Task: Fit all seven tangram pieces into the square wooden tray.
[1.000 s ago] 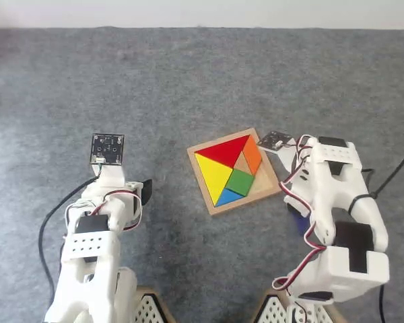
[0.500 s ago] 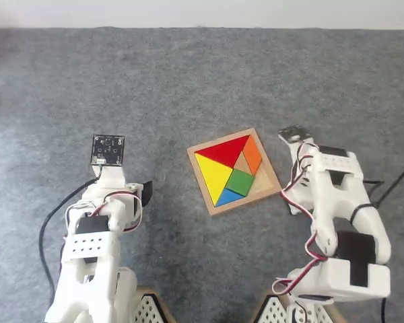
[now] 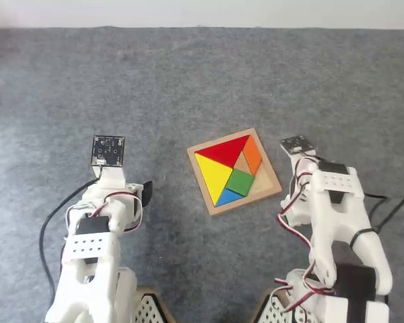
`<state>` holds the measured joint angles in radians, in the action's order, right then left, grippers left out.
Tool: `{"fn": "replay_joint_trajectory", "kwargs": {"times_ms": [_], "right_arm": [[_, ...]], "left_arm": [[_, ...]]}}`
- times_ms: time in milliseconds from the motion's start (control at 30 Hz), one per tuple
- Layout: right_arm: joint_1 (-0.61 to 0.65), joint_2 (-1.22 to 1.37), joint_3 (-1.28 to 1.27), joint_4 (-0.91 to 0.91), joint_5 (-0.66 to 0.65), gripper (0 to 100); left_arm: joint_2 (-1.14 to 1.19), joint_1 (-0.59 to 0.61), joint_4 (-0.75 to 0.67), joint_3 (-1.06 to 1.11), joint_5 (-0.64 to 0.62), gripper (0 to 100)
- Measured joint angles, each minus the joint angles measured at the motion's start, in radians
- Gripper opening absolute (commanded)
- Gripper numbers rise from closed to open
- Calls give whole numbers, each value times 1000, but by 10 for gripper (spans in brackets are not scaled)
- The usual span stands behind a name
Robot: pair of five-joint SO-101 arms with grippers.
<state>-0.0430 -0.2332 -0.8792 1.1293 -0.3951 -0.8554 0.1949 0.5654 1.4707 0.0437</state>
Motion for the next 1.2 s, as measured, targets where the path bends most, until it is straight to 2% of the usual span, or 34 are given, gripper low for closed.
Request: {"fn": "replay_joint_trajectory", "kwargs": {"times_ms": [300, 633, 733, 1000, 1200], "right_arm": [[23, 14, -2, -58, -6, 285], [44, 144, 58, -41, -216, 284], [44, 149, 60, -41, -239, 282], [44, 149, 80, -43, -244, 119], [49, 150, 95, -49, -244, 90]], "left_arm": [[0, 0, 0, 0, 0, 269], [0, 0, 0, 0, 0, 269], [0, 0, 0, 0, 0, 269], [0, 0, 0, 0, 0, 269], [0, 0, 0, 0, 0, 269]]}}
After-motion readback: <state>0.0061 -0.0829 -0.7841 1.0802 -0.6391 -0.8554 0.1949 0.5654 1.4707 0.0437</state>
